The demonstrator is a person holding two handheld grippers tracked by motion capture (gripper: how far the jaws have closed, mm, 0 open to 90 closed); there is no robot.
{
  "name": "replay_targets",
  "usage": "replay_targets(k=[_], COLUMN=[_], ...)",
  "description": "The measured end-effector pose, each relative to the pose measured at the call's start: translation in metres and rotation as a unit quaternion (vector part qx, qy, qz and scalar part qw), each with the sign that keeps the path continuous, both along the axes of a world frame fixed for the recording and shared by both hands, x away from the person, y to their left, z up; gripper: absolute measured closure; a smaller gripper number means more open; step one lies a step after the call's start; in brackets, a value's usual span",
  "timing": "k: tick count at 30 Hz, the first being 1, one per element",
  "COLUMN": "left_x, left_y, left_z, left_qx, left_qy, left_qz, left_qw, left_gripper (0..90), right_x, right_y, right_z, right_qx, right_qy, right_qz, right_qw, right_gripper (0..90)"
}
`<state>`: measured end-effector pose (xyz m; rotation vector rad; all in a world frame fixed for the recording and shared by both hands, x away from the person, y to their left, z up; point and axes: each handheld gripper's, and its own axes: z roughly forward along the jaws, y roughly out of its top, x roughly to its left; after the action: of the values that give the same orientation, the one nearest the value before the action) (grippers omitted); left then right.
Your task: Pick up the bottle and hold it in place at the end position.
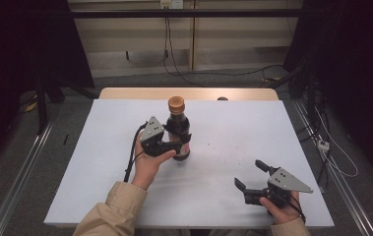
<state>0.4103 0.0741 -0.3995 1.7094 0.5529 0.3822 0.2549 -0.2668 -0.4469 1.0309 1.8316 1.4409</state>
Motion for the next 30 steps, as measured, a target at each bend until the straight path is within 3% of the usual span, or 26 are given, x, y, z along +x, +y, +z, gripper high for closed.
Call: replay_targets(k=[9, 12, 15, 20, 21, 23, 30], left_x=[0.004, 0.008, 0.009, 0.013, 0.015, 0.016, 0.021], left_y=[-0.009, -0.011, -0.015, -0.019, -0.018, -0.021, -0.028], left_z=[-0.001, -0.002, -0.003, -0.003, -0.002, -0.003, -0.005], left_qx=[0.002, 0.01, 0.008, 0.009, 0.014, 0.011, 0.012], left_qy=[-0.001, 0.0, -0.005, -0.007, -0.006, -0.008, -0.007], left_qz=[-0.005, -0.023, -0.01, -0.013, -0.027, -0.012, -0.017], left_qw=[1.0, 0.9997, 0.9999, 0.9998, 0.9995, 0.9998, 0.9998], left_gripper=[30.6, 30.7, 30.6, 30.6, 30.7, 30.6, 30.6], right_x=[0.0, 0.0, 0.0, 0.0, 0.0, 0.0, 0.001], right_y=[0.0, 0.0, 0.0, -0.001, -0.001, -0.001, -0.002], right_z=[0.0, 0.0, 0.0, 0.0, 0.0, -0.001, -0.001], right_qx=[0.003, 0.003, 0.003, 0.003, 0.004, 0.003, 0.006], right_qy=[0.002, 0.002, 0.001, 0.002, 0.002, 0.003, 0.003], right_qz=[-0.004, -0.003, -0.001, -0.001, -0.001, -0.004, -0.005], right_qw=[1.0, 1.0, 1.0, 1.0, 1.0, 1.0, 1.0], right_gripper=[5.0, 5.0, 5.0, 5.0, 5.0, 5.0, 5.0])
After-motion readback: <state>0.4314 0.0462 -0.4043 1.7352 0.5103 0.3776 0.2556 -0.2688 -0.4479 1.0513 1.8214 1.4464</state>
